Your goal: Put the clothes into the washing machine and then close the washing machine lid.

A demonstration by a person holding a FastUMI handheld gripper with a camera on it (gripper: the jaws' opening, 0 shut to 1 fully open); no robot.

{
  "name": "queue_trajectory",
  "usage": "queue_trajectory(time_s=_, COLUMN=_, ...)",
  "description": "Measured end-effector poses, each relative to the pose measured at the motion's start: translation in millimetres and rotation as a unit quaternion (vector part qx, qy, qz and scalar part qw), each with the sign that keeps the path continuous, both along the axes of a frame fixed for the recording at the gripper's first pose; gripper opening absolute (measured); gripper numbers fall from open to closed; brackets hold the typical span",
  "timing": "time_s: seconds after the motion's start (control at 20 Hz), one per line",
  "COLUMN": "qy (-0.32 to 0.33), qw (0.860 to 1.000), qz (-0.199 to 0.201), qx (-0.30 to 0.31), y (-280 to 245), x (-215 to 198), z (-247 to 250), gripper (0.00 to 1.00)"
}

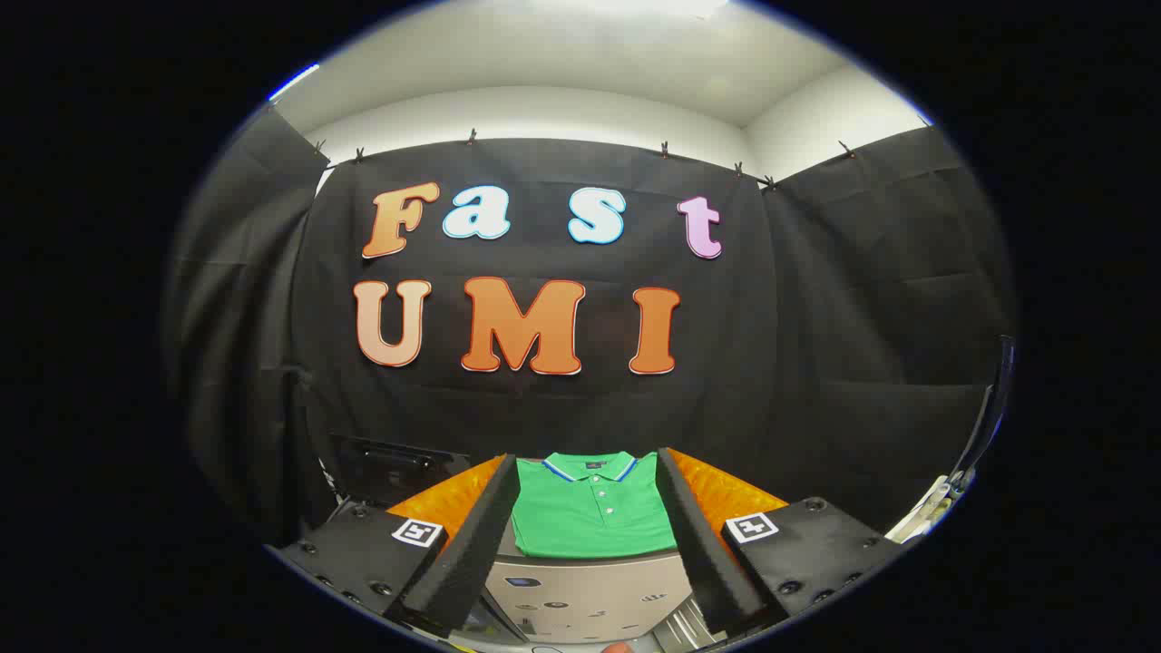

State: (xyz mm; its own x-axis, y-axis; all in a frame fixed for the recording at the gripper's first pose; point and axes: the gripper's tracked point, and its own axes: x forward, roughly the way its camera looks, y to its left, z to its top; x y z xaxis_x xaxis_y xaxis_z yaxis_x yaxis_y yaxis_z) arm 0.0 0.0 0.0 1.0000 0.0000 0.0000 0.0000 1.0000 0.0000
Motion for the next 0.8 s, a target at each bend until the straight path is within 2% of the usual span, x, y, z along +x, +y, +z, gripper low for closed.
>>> queue_trajectory(time_s=0.8, qy=0.003, qw=1.0, qz=0.005, qx=0.002, y=-8.4, x=7.4, z=3.0, gripper=0.98)
